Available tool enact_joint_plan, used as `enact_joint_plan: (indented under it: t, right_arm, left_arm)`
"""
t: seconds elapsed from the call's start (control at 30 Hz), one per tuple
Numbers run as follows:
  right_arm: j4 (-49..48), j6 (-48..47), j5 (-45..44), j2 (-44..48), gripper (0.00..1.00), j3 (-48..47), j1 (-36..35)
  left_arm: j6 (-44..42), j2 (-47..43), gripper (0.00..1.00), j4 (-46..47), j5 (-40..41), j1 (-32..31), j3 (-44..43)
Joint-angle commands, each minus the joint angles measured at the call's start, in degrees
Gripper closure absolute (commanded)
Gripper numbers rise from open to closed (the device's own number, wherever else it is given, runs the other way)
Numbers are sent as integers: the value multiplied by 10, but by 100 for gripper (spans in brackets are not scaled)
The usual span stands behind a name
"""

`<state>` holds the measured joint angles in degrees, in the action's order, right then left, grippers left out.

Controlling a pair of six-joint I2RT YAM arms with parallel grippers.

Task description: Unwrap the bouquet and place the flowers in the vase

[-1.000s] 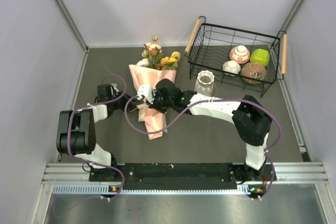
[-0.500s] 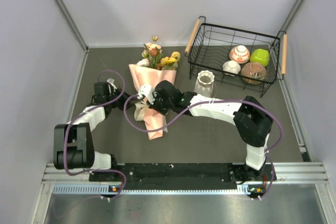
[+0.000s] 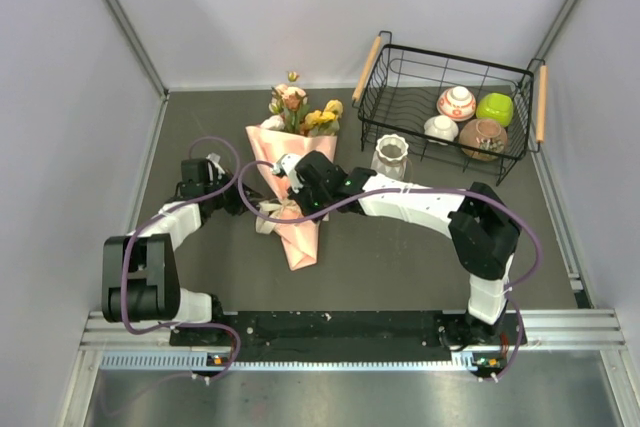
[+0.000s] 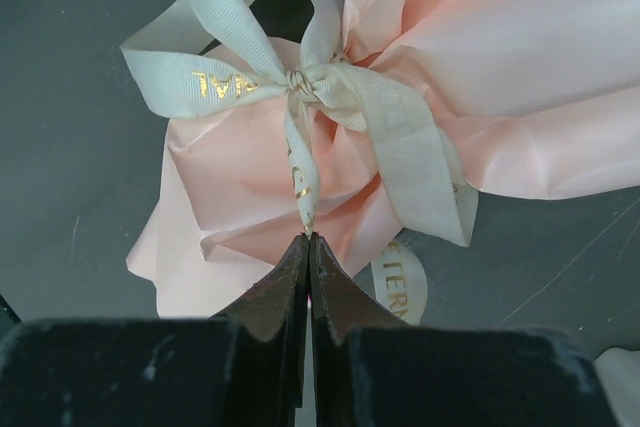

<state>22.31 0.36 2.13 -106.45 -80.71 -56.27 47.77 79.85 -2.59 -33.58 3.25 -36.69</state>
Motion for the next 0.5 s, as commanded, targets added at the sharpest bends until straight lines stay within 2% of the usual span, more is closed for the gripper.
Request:
enact_joint_plan:
  t: [0.0,0.1,0.13,0.17,0.27,0.47]
  right_arm:
    - [16,42,31,18,100,-24,6]
    - [14,39,38,9,100,-30,12]
    - [13,39,38,8,100,-31,13]
    - [13,37,39,8,100,-32,14]
    - [11,29,42,10,100,-33,16]
    - [8,18,57,16,100,-33,15]
  left_arm:
    - [-17,-16,100,4,-16,-1,-3]
    - [-23,-21,88,-1,-30,-1,4]
    - [-24,-23,80,-4,-34,0,8]
    - [-23,-26,75,-2,-37,-1,18]
    - [5,-17,64,21,-59,0,47]
    - [43,-4,56,93,-60,7,77]
